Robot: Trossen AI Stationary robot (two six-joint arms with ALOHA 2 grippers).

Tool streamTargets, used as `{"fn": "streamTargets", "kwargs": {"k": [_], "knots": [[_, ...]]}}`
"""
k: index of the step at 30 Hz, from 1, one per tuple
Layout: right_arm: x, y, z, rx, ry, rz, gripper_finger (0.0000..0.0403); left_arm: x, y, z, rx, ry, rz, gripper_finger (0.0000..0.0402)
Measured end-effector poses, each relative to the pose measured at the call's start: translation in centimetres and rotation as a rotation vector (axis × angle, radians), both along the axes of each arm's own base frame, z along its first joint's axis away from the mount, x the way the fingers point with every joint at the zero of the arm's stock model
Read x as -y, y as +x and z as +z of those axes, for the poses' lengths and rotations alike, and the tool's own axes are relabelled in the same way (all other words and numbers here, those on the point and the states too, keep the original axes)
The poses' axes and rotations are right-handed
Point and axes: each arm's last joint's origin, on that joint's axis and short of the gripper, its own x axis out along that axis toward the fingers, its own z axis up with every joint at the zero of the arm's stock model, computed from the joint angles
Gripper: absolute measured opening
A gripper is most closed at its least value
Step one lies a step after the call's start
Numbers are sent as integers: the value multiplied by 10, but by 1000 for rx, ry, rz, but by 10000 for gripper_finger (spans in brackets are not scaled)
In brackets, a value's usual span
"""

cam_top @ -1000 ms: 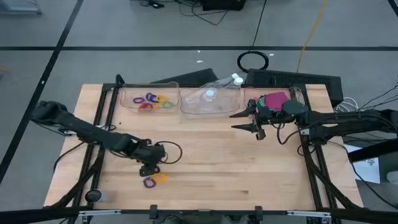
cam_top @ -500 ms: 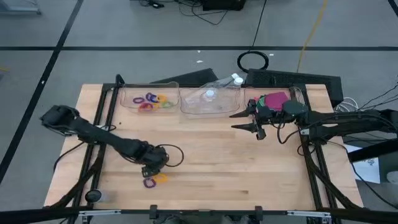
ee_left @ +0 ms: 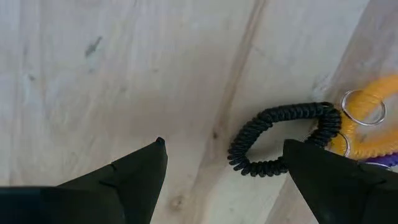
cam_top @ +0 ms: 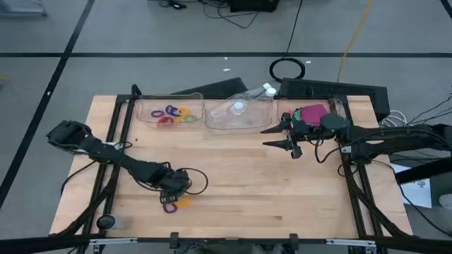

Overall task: Pick & Place Sports Items
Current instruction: Put the black spring keychain into the left transparent bin

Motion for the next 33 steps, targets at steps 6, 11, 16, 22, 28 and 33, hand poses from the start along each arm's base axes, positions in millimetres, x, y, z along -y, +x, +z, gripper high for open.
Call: {"fn": "streamTargets", "kwargs": {"k": [6,11,16,22,28,33], "knots": [[0,0,0,0,0,0,196,5,0,0,38,22,-14,268],[0,0,0,0,0,0,196,5,-3,-3,48,43,-30,268],[0,0,0,1,0,1,196,2,-8,-10,23,48,-9,268],[0,0,0,2,0,1,196,0,-11,-13,29,78,-6,268],[0,0,1,6,-1,1,196,-8,-9,-16,22,84,19,230],[0,0,1,6,-1,1,196,-17,-6,-17,19,96,50,147]]}}
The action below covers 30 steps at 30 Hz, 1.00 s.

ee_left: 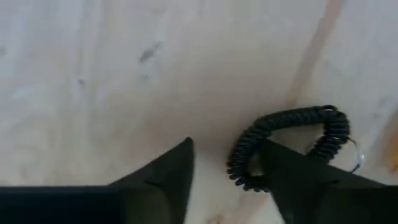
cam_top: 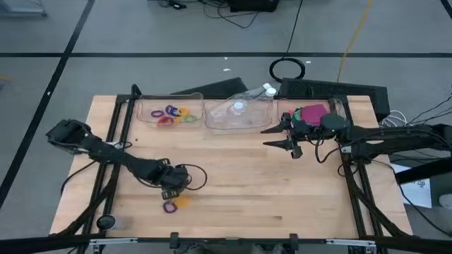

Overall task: Pick & Place Sports Items
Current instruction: Put the black spring keychain into the left transparent bin

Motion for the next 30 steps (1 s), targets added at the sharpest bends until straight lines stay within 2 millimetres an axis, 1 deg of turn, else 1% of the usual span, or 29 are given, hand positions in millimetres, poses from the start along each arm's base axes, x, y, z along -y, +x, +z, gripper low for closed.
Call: {"fn": "streamTargets", "kwargs": {"k": [5,11,13,17,19,23,26,30], "knots": [[0,0,0,0,0,0,196,-9,3,0,-1,21,20,73],[0,0,0,0,0,0,196,-26,9,-1,5,65,61,8],[0,0,0,0,0,0,196,-31,11,0,11,73,85,6],[0,0,0,-1,0,0,196,-43,11,5,34,115,107,16],[0,0,0,0,0,0,196,-48,10,14,70,120,107,13],[0,0,0,0,0,0,196,-55,6,40,193,118,103,4],[0,0,0,0,0,0,196,-65,0,64,314,154,127,9],[0,0,0,0,0,0,196,-79,-14,95,470,230,185,3]]}}
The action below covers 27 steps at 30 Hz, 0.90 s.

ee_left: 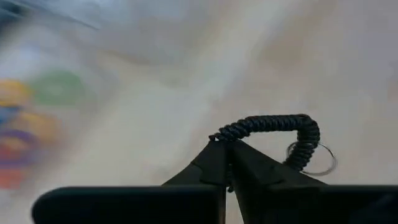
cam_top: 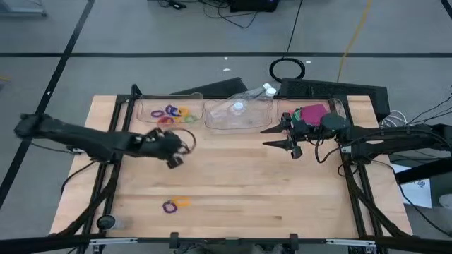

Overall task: Pick & Place Sports Items
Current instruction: Put the black spring keychain into the left transparent bin

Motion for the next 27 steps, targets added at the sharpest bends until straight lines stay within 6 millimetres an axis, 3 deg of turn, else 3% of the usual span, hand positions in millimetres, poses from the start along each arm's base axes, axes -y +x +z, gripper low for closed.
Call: {"fn": "streamTargets", "kwargs": {"k": [6,12,19,27], "knots": [[0,0,0,0,0,0,196,-27,-25,35,199,161,211,7],[0,0,0,-1,0,0,196,-54,-42,51,257,227,346,6],[0,0,0,-4,0,0,196,-87,-47,49,194,283,480,6],[0,0,-1,-6,-6,-2,196,-128,-30,40,170,261,479,8]]}}
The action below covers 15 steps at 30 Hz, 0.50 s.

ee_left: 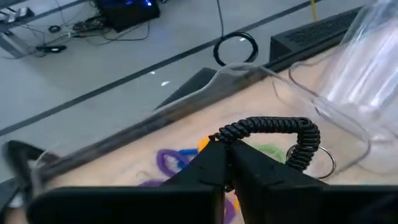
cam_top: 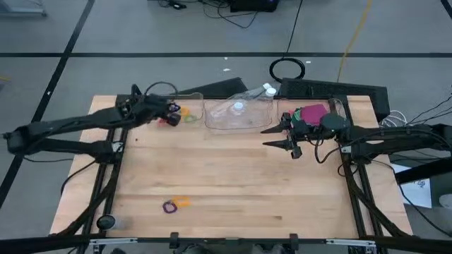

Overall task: Pick & Place Sports Items
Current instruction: Put the black spring keychain into the left transparent bin

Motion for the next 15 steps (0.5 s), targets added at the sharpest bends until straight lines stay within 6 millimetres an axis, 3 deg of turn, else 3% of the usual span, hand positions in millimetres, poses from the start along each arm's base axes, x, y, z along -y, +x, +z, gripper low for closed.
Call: {"fn": "streamTargets", "kwargs": {"k": [15], "knots": [[0,0,-1,-5,-17,-3,196,-60,33,-54,-75,-98,49,16]]}}
